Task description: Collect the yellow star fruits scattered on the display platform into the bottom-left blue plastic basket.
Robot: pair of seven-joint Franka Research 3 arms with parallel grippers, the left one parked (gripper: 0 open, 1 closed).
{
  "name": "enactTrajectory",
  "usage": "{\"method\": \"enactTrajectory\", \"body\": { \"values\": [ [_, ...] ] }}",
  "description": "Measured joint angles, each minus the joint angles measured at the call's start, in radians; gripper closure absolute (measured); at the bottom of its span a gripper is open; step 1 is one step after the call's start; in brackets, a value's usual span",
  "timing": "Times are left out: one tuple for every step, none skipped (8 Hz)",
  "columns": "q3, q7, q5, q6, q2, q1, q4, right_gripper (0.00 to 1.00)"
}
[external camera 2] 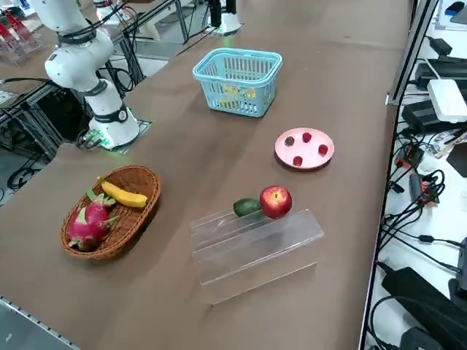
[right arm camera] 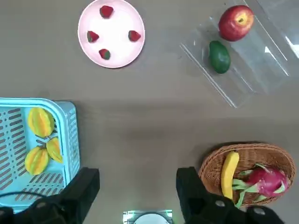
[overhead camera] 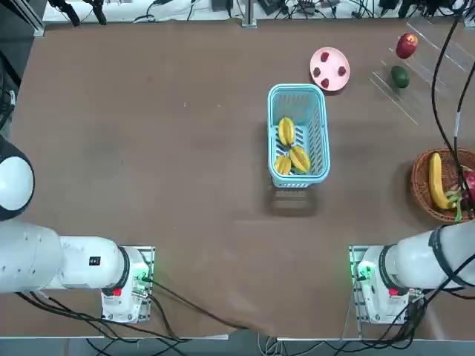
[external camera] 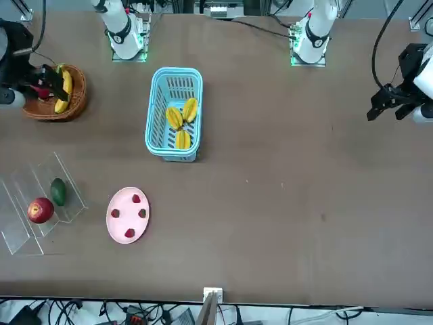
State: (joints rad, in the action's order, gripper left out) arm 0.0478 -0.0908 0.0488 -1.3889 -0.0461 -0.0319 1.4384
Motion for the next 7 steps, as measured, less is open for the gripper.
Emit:
{"method": "enactTrajectory", "body": {
  "values": [
    [0.009, 0.0, 0.0, 0.0, -0.001, 0.01, 0.0, 0.0],
    [0.015, 0.0, 0.0, 0.0, -0.002, 0.014, 0.0, 0.0],
    [0.019, 0.0, 0.0, 0.0, -0.004, 0.017, 0.0, 0.0],
    [0.025, 0.0, 0.0, 0.0, -0.008, 0.022, 0.0, 0.0],
    [0.034, 0.0, 0.0, 0.0, -0.011, 0.027, 0.0, 0.0],
    [0.04, 0.0, 0.0, 0.0, -0.012, 0.03, 0.0, 0.0],
    [0.042, 0.0, 0.0, 0.0, -0.012, 0.031, -0.001, 0.0]
  ]
}}
